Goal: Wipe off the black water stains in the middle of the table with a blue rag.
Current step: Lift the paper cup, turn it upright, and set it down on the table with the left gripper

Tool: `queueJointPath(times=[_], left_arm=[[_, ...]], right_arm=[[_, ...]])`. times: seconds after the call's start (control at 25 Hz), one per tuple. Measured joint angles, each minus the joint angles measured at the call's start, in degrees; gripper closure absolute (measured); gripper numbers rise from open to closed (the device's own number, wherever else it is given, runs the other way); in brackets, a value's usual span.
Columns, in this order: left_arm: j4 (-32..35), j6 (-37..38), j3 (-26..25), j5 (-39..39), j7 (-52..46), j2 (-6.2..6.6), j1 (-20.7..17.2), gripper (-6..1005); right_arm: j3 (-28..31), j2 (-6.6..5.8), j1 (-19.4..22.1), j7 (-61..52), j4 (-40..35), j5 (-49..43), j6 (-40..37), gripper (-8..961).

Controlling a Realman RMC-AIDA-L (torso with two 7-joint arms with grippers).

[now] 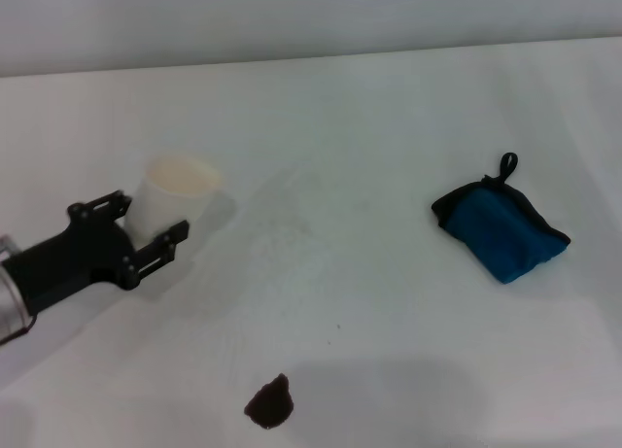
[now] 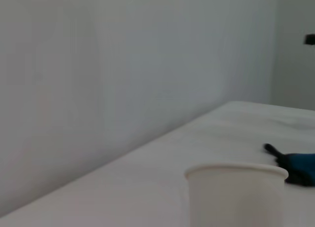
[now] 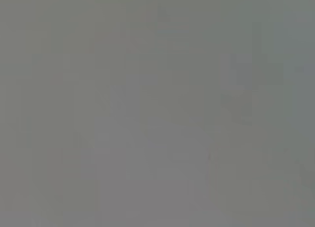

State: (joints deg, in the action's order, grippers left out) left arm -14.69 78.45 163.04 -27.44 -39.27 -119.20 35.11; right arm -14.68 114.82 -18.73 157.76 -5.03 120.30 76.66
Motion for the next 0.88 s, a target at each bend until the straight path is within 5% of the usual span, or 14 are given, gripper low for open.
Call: queueJointPath(times=[0.28, 0.88], left_arm=[[5.1, -3.8, 0.0, -5.0, 8.1, 0.01, -5.8, 442], [10.7, -7.0, -0.1, -12.4, 19.2, 0.00, -11.3, 446]], right_arm=[[0.0, -0.04, -0.1, 0.0, -0.6, -0.1, -0.3, 541], [0.0, -0.03, -0.1, 0.0, -1.1, -0.2, -0.8, 541]])
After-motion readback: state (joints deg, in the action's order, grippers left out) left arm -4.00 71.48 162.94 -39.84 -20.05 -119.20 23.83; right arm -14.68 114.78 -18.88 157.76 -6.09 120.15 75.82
